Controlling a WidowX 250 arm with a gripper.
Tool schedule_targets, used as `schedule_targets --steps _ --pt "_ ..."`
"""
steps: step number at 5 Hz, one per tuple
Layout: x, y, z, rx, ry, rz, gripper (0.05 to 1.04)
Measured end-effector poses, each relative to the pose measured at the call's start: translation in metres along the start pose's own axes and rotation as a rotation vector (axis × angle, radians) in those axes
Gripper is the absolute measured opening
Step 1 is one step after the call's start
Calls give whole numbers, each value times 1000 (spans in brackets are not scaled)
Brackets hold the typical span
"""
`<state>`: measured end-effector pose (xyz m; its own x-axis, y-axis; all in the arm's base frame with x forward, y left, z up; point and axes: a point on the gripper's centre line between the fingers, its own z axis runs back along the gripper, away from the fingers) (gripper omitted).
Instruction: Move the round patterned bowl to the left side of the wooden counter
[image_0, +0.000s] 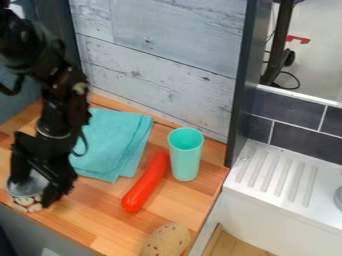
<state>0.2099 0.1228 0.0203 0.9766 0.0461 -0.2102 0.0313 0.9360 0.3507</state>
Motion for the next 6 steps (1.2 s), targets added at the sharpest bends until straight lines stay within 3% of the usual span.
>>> schedule_targets --steps 1,3,4,5,6 --pt "1 29 -10 -4 -5 37 999" --pt "3 60 -17 7 33 30 999" --pt "9 74 -11 -4 2 19 999" --pt "8 85 4 16 -19 8 999" --pt "0 94 15 -9 -55 37 999"
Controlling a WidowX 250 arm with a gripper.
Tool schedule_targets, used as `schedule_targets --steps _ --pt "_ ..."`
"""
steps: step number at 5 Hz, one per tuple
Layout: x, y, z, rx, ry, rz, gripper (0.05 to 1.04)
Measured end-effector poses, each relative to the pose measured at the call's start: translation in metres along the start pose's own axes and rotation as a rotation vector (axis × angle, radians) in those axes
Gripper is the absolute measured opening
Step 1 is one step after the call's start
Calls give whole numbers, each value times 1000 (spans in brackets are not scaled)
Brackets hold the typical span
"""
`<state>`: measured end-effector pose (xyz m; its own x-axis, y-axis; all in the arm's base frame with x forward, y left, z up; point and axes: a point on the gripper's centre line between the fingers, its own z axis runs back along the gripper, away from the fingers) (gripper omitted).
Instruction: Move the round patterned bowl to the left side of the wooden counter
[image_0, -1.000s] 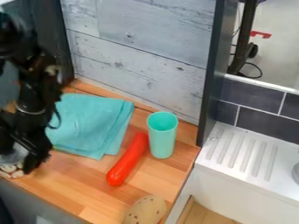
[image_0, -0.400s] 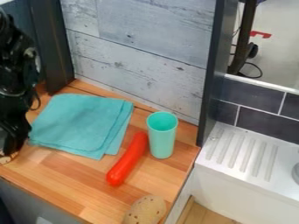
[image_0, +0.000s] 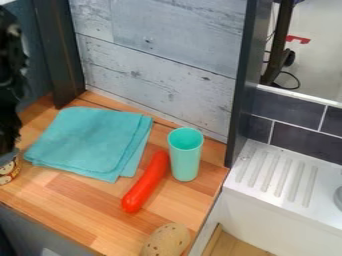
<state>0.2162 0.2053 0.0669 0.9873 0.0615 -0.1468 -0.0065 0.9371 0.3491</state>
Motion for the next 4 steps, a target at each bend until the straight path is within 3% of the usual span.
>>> schedule_targets --steps 1,3,4 --pt "-13 -16 15 -89 -24 -35 999" --pt "-52 -80 59 -372 -139 -164 999" --pt "-56 -108 82 -385 -152 -231 999"
